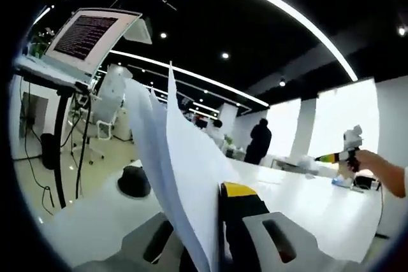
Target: Organize the stack of printing papers by aligning and flattening the scattered papers on the table
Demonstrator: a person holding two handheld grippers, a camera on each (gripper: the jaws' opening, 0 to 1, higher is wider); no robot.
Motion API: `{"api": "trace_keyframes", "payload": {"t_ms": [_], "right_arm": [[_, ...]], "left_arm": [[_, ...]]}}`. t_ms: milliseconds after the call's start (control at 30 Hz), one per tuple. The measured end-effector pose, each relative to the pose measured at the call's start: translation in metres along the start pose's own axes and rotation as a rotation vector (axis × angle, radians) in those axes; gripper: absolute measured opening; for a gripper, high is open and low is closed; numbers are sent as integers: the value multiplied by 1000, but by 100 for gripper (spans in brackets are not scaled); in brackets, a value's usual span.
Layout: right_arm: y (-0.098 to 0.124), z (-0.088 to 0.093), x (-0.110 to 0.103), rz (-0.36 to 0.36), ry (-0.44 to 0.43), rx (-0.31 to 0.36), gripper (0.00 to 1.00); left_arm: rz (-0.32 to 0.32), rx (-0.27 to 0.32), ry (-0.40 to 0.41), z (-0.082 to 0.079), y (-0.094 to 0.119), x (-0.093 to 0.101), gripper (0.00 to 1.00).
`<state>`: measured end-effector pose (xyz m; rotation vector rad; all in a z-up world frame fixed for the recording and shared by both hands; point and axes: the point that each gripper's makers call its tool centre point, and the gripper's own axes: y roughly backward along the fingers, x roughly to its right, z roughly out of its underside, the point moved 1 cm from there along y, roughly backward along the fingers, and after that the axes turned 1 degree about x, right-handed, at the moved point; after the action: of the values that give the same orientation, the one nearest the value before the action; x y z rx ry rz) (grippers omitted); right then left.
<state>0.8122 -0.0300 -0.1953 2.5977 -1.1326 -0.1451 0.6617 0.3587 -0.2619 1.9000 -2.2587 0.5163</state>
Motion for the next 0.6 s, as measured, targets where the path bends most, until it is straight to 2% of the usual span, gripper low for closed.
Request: {"api": "trace_keyframes", "payload": {"t_ms": [167, 333, 400, 600], "right_arm": [[-7, -6, 1, -33, -22, 4, 70], [-15, -4, 6, -24, -2, -36, 70], [-17, -4, 9, -11, 11, -37, 74], [-27, -1, 16, 4, 19, -62, 73]], "left_arm": [[-9, -4, 7, 7, 0, -6, 8], [0, -8, -20, 11, -2, -3, 8], [6, 2, -19, 9, -2, -2, 8], [16, 29, -32, 6, 1, 0, 9]]}}
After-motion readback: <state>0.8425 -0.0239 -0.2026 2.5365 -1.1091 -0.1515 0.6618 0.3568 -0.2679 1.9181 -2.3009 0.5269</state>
